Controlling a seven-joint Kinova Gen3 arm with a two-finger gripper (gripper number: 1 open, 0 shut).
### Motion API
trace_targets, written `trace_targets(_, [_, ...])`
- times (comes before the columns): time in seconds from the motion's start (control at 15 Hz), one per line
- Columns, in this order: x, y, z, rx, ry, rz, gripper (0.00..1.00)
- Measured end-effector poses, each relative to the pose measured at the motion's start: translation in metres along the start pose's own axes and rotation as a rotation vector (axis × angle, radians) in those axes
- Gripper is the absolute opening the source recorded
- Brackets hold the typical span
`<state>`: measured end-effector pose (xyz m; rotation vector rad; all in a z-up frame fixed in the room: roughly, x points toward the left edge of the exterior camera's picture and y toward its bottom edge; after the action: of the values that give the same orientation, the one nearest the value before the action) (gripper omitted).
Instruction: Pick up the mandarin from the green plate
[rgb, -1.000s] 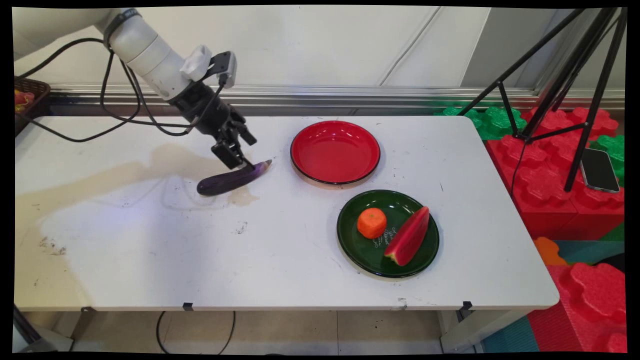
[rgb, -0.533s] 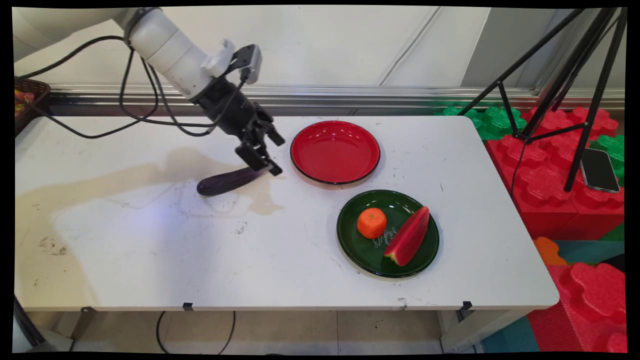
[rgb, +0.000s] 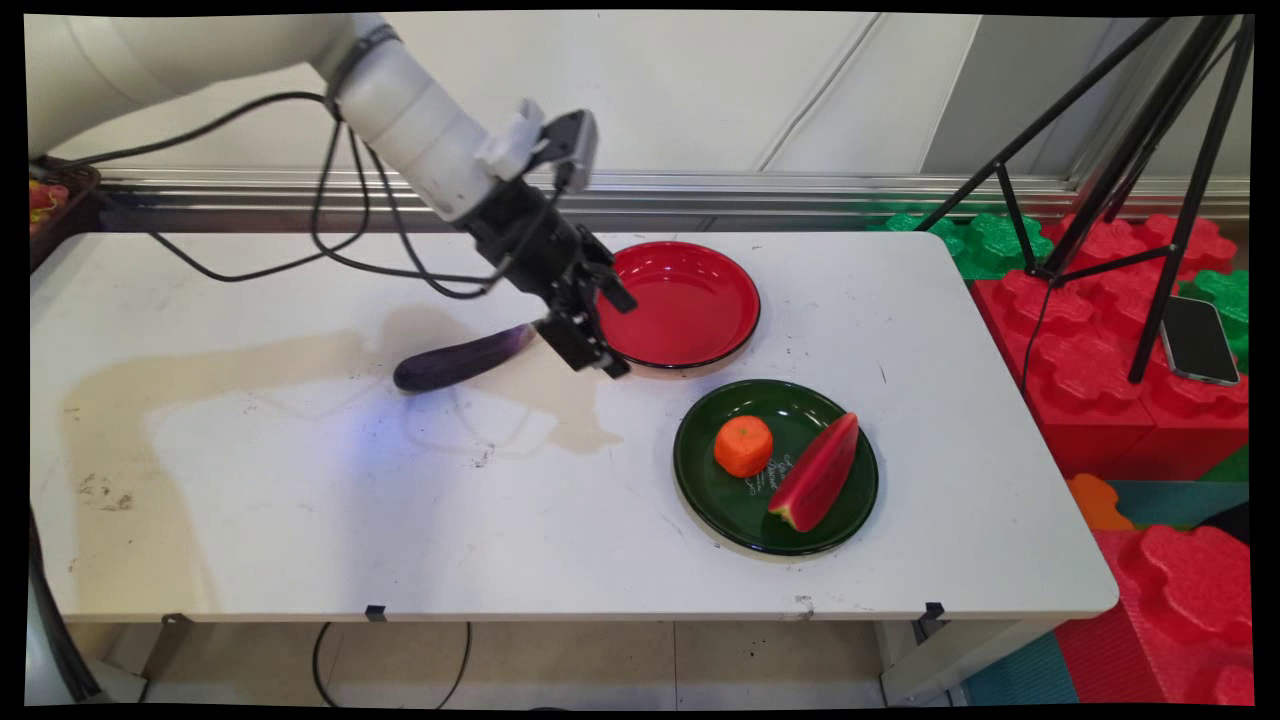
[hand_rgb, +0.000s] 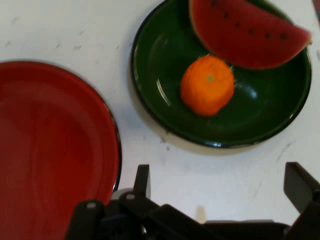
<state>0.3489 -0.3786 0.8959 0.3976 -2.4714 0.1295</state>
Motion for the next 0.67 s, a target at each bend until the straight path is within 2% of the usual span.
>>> trace_targets(0.27, [0.020,0.007,0.032,-0.022,0.005,0.030,1.00])
trace_targets(0.67, [0.041,0.014,0.085,-0.037,-0.018,0.061,1.00])
